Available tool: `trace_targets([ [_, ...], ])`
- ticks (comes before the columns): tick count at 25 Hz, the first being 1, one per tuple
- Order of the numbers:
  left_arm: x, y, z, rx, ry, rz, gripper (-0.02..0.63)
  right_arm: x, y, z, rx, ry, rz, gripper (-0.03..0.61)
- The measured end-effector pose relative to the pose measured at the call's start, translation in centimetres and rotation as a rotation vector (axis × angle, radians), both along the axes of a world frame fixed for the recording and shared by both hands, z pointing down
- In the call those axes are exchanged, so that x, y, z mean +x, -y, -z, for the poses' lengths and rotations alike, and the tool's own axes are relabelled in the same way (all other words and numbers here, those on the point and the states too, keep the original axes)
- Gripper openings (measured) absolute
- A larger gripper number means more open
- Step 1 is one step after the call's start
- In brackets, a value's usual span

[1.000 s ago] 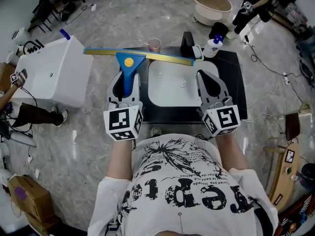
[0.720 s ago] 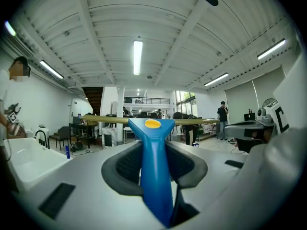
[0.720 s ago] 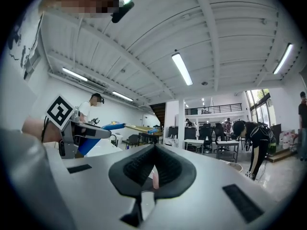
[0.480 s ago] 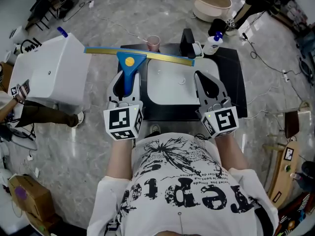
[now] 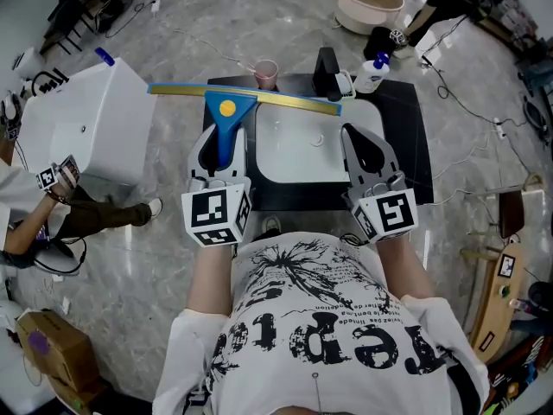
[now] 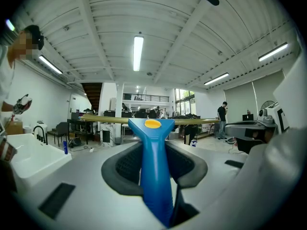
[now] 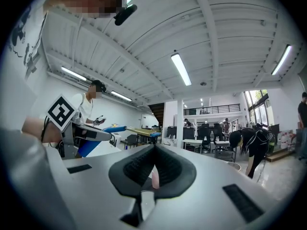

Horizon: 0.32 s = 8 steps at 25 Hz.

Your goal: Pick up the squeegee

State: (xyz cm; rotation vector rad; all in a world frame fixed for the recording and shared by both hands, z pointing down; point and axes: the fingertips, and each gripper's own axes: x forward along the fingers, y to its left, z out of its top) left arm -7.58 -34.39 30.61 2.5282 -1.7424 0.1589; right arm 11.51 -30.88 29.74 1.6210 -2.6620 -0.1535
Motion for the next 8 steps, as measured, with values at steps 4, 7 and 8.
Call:
trace_targets([
  [4, 0.20, 0.19, -0.08, 0.001, -0.001, -0.004, 0.140, 0.24, 0.12, -0.11, 0.003, 0.007, -0.009, 0.011],
  [7, 0.45, 0.36, -0.08, 0.005, 0.000, -0.007, 0.140, 0.49, 0.31, -0.20, 0.004, 0.012, -0.014, 0.011],
  [8, 0.53, 0.41, -0.08, 0.006, 0.000, -0.008, 0.140, 0.56, 0.37, -0.23, 0.004, 0.013, -0.015, 0.011],
])
